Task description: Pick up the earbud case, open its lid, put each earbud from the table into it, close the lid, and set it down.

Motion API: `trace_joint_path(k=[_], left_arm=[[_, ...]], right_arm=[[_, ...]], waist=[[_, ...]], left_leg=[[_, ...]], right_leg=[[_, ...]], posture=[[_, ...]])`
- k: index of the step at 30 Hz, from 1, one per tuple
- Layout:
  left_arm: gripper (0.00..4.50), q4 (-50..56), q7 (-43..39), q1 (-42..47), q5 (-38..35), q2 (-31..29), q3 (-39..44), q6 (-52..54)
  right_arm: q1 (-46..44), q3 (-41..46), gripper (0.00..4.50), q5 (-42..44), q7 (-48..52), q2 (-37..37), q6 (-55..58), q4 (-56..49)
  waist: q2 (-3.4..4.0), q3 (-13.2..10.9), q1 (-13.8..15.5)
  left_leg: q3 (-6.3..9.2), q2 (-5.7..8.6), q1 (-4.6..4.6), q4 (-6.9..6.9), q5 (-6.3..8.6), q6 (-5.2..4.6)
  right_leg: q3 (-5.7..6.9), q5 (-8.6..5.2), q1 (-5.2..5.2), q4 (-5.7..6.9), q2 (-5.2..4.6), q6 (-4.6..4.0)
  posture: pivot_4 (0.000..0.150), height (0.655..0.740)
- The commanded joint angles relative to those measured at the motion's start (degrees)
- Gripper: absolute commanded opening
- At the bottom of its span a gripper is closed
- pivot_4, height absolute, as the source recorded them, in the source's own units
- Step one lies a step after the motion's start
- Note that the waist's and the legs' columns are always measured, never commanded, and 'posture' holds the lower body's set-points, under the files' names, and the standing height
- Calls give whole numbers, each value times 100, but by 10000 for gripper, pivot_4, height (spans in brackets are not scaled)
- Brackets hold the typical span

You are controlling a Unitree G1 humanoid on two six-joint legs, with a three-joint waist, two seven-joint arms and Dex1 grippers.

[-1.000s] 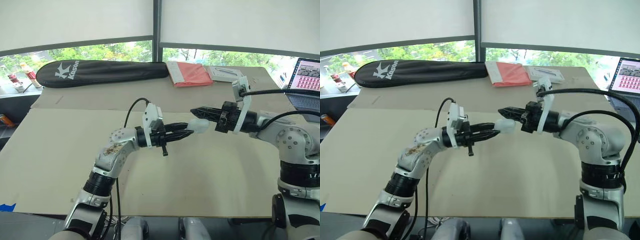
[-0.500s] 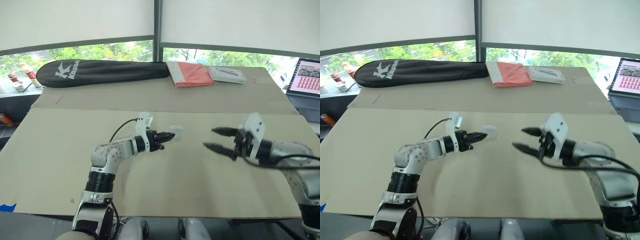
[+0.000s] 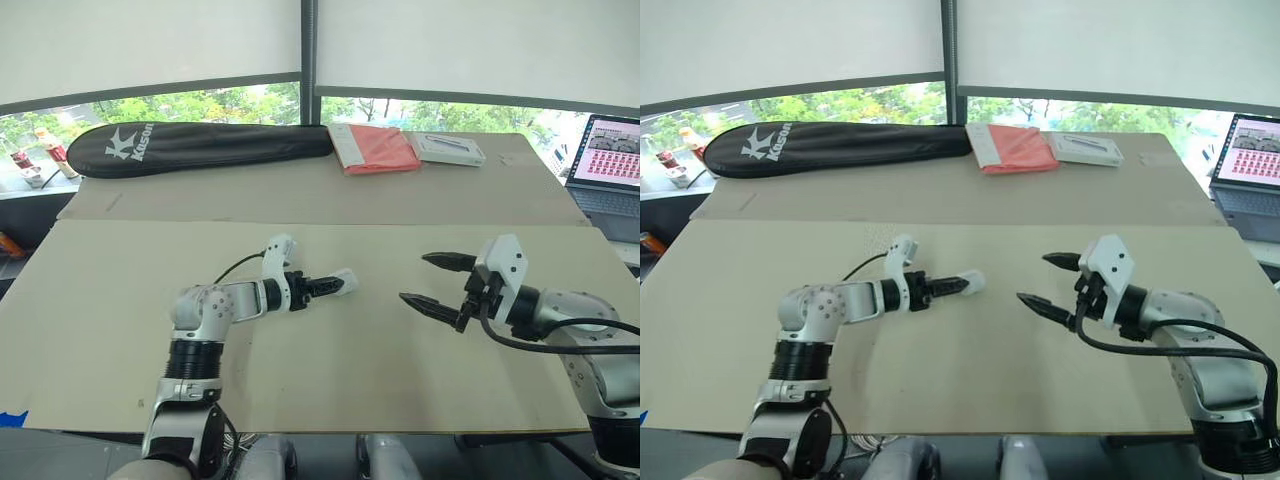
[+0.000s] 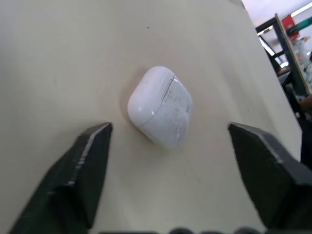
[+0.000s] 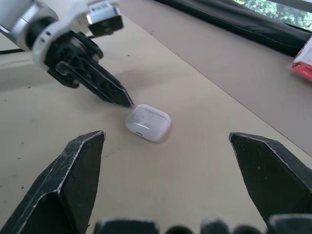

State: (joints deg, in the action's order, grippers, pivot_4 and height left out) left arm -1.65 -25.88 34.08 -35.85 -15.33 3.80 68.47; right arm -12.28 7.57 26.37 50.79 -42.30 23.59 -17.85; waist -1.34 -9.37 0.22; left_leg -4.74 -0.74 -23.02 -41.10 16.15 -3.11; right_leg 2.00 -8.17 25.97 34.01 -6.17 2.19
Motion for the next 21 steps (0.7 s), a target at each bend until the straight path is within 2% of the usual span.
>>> trace_joint_path(k=[1,3,5,12,16,21], left_arm=[[44519,416,-503,-285,262,-751,-173,-510],[44519,451,-972,-347,397,-1186,-33,-1342],[44519,268,-1406,-363,867,-1611,-56,-2576],[44519,-1309,-2383,-147,2188,-2744,-100,-5910],[44519,-1842,-2545,-46,2294,-2811,-45,-6371],[44519,-1930,-2654,56,2319,-2779,-50,-6418]], right_arm=[[-203,223,45000,12,96,-101,-230,125],[-254,271,45000,42,158,-171,-167,230],[-294,323,45000,120,201,-233,-46,288],[-333,660,45000,438,284,-385,377,592],[-245,722,45000,358,296,-418,306,777],[-278,718,45000,433,227,-403,395,705]], waist=[[0,0,-39],[-1,-1,-32],[-1,-1,-10],[-2,-1,54],[-1,-1,68],[-3,-1,55]], left_leg=[[-3,-1,7,6,0,0],[-6,-3,15,17,-2,4],[-6,-7,8,18,-6,12],[-11,-5,3,15,-6,11],[-15,-7,0,15,-4,7],[-14,-9,-9,5,-4,7]], right_leg=[[-5,-2,0,1,1,-3],[-7,-9,0,4,3,-14],[1,-11,8,4,4,-19],[5,-27,6,-2,-2,-55],[9,-9,6,-2,-6,-23],[15,-8,9,1,-5,-21]], posture=[[1500,7400],[1500,7400],[1500,7400],[1500,7400],[1500,7400],[1500,7400]])
